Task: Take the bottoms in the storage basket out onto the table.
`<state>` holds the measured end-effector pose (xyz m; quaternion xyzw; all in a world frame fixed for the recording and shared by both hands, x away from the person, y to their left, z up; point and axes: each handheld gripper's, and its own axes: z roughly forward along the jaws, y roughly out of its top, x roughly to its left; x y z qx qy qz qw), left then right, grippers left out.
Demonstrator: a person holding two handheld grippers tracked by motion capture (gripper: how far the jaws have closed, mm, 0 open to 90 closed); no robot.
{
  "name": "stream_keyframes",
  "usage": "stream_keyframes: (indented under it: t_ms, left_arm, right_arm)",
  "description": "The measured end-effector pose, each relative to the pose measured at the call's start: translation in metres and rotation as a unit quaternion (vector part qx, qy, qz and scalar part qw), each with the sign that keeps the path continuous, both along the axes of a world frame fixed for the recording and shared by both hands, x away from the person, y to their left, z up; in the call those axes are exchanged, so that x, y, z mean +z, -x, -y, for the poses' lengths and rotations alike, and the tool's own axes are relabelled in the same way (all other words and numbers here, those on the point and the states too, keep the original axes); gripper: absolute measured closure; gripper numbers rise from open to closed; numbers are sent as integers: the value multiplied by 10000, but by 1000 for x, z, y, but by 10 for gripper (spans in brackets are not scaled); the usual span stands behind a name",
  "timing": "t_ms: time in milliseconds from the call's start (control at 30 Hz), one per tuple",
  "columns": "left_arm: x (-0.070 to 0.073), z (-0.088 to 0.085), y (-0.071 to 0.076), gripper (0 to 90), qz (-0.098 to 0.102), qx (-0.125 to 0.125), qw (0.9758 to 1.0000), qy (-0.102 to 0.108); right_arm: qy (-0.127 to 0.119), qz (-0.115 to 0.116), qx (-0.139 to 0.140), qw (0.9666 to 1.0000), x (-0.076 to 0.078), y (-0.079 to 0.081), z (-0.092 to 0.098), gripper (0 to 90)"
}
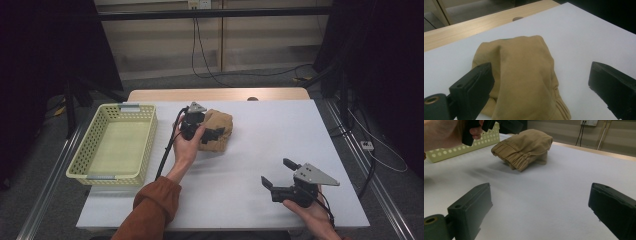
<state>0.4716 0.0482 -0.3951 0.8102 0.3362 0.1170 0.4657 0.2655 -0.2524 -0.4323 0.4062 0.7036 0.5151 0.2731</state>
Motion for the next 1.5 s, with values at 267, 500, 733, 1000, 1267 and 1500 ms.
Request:
stream_keyframes:
  t_ms: [267,500,733,1000,1267,1500]
  left_arm:
    - [10,-5,10,58,227,-30,9996,143]
    - [18,-8,17,57,158,-140,9992,342]
    - [25,-17,22,57,243,-115,9996,131]
    - [31,-29,28,56,306,-104,9994,104]
    - [34,-37,36,54,427,-125,9990,36]
    - [37,-41,41,54,498,-95,9987,-102]
  right_arm:
    - [15,32,-23,10000,1,2,0,46]
    - [28,22,-32,10000,1,2,-1,46]
    - [32,28,-22,10000,1,3,0,46]
    - [31,23,-27,10000,1,2,-1,46]
    - [51,24,-10,10000,1,1,-2,46]
    - [46,25,-13,10000,1,2,-2,46]
